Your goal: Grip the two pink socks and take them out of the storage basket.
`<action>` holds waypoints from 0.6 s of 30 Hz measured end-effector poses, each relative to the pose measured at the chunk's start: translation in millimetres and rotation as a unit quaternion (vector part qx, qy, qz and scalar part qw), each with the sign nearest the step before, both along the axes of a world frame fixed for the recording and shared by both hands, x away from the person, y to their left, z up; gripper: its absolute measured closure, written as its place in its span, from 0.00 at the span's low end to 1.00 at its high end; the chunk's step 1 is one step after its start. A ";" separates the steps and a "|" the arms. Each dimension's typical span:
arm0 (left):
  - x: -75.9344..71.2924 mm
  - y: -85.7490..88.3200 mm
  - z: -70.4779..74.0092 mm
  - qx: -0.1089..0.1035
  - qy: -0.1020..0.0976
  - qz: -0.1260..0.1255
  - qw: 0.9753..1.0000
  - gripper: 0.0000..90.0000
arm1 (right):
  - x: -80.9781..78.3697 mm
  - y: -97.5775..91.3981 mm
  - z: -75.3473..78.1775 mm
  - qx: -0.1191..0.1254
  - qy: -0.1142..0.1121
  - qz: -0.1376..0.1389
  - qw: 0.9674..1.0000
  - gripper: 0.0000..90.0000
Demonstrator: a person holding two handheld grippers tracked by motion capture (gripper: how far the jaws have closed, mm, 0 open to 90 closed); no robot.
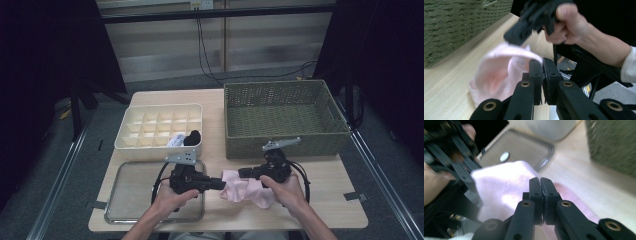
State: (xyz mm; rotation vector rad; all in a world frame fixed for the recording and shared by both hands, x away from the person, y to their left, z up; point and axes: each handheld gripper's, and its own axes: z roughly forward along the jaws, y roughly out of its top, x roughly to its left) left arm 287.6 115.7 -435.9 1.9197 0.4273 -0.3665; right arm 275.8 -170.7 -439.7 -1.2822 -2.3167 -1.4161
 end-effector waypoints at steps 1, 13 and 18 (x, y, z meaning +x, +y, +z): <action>2.6 -0.6 -3.0 0.005 0.005 0.004 1.000 0.96 | 0.7 3.5 -4.8 -0.008 0.005 0.002 1.000 0.96; 18.7 -7.6 -21.2 0.023 0.044 0.032 0.998 0.96 | -18.7 -12.3 -9.4 -0.046 -0.024 -0.022 0.998 0.78; 23.4 -14.6 -25.5 0.035 0.050 0.038 0.997 0.96 | -34.2 -11.7 -6.3 -0.039 -0.034 -0.006 0.999 0.74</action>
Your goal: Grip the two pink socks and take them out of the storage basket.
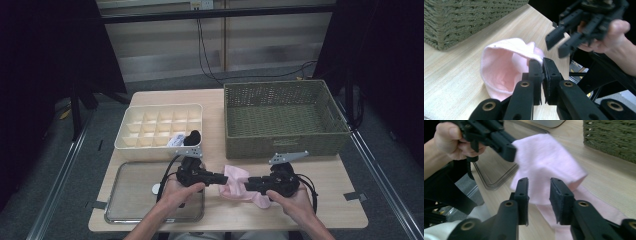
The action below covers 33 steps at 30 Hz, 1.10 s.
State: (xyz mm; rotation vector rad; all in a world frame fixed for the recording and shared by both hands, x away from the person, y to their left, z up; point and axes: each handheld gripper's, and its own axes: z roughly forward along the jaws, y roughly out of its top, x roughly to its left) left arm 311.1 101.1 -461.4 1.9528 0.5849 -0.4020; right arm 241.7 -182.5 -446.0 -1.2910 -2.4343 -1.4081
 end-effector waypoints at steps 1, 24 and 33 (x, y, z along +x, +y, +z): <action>0.9 -1.7 -0.8 0.002 0.002 0.002 1.000 0.96 | -0.1 2.2 -1.4 -0.001 0.002 0.003 1.000 0.73; -6.7 -18.4 3.4 -0.008 -0.003 0.006 1.000 0.95 | 9.0 33.2 -22.6 -0.045 0.007 0.023 0.999 0.83; -4.0 2.3 1.3 0.000 -0.006 0.030 1.000 0.78 | 9.8 14.4 -13.0 -0.012 0.012 0.007 1.000 0.90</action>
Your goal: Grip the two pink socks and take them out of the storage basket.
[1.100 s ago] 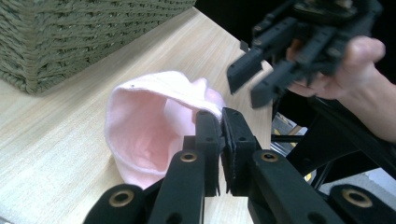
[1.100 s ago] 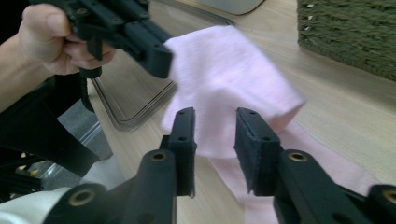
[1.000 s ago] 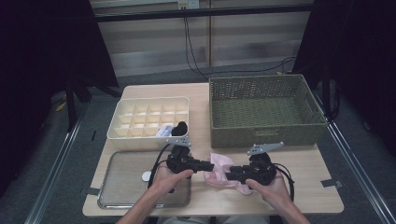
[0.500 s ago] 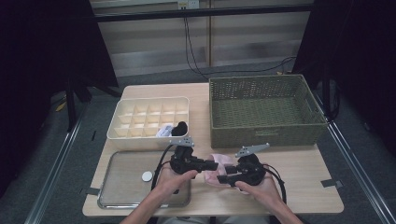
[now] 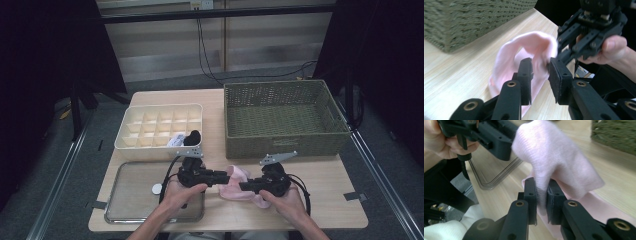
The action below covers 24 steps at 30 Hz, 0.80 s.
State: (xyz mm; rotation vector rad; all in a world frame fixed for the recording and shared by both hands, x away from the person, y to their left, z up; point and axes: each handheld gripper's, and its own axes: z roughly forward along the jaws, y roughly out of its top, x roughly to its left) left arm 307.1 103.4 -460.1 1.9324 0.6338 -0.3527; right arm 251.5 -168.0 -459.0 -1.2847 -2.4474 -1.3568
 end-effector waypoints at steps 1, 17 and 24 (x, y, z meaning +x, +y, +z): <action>1.3 2.2 -0.9 0.004 -0.003 0.004 1.000 0.78 | 0.8 -1.8 0.5 0.000 -0.001 0.000 1.000 0.90; 7.2 -11.7 -31.4 0.059 -0.001 0.023 0.998 0.74 | 2.6 -12.2 3.3 0.015 0.003 -0.005 1.000 0.89; 4.6 -8.6 -21.5 0.043 0.000 -0.008 0.999 0.99 | 0.9 -18.2 8.7 0.024 -0.008 -0.013 1.000 0.90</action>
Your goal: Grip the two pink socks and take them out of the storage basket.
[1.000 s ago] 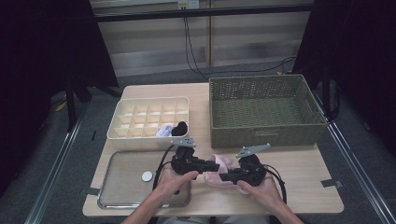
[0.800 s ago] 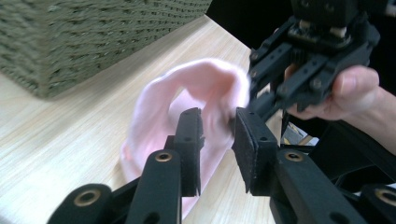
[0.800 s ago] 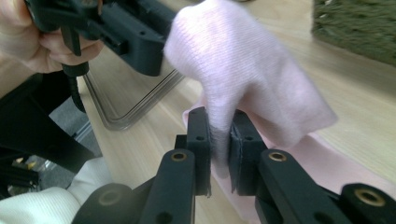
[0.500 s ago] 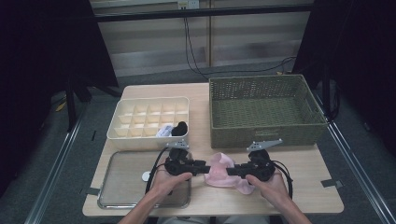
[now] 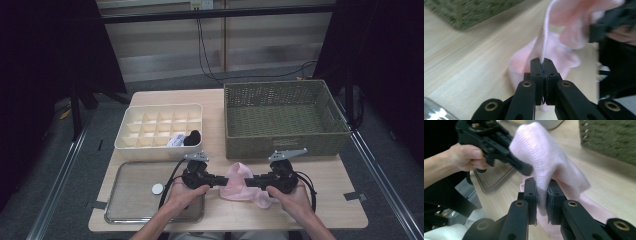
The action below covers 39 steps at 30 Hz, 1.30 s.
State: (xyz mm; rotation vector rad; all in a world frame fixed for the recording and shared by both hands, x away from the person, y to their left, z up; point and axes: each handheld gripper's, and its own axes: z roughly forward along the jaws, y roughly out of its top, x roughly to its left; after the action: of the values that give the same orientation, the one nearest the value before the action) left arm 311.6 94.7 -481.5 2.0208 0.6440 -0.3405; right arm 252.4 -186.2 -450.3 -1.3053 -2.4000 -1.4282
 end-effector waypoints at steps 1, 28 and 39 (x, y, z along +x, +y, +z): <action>-1.7 2.4 4.6 -0.007 0.001 -0.006 1.000 0.99 | -0.7 -2.6 1.9 0.004 -0.002 -0.005 1.000 0.90; -16.0 4.3 7.3 0.055 0.026 -0.065 0.996 0.96 | -19.1 -40.2 -27.9 0.010 0.093 -0.053 0.994 0.82; -5.2 7.3 4.1 0.065 0.003 -0.023 0.998 0.79 | -8.1 -46.4 -21.5 -0.032 0.043 -0.076 0.996 0.72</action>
State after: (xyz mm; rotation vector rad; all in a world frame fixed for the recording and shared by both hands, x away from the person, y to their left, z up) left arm 306.4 102.0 -477.5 2.1610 0.6392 -0.3401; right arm 244.3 -232.6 -471.8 -1.5610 -2.3554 -1.3079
